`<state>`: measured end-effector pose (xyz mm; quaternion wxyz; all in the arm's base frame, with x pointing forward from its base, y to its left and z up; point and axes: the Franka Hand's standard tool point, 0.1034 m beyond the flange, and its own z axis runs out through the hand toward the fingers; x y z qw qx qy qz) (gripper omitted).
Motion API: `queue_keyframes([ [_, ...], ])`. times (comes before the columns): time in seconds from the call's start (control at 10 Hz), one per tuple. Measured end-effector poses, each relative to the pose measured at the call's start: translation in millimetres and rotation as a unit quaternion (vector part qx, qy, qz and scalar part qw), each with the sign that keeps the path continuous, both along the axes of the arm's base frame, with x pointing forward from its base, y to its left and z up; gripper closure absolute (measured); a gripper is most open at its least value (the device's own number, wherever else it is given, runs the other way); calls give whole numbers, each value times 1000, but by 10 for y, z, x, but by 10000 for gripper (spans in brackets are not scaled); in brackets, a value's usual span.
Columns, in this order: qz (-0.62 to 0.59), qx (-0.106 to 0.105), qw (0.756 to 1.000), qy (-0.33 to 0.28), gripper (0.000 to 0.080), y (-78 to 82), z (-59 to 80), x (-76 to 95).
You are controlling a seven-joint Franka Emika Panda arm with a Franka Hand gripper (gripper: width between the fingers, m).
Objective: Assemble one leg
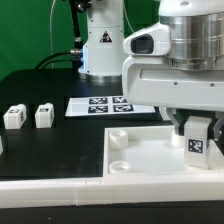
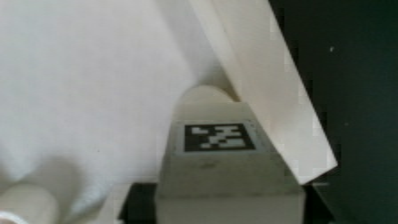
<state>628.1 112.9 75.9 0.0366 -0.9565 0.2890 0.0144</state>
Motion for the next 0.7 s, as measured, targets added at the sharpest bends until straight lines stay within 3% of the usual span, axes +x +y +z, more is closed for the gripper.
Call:
queue_keyframes([
  [0.4,-180,-1,983,14,506,-6,-4,-2],
  [0.7,-349,-2,937,29,506,14,-9,-13],
])
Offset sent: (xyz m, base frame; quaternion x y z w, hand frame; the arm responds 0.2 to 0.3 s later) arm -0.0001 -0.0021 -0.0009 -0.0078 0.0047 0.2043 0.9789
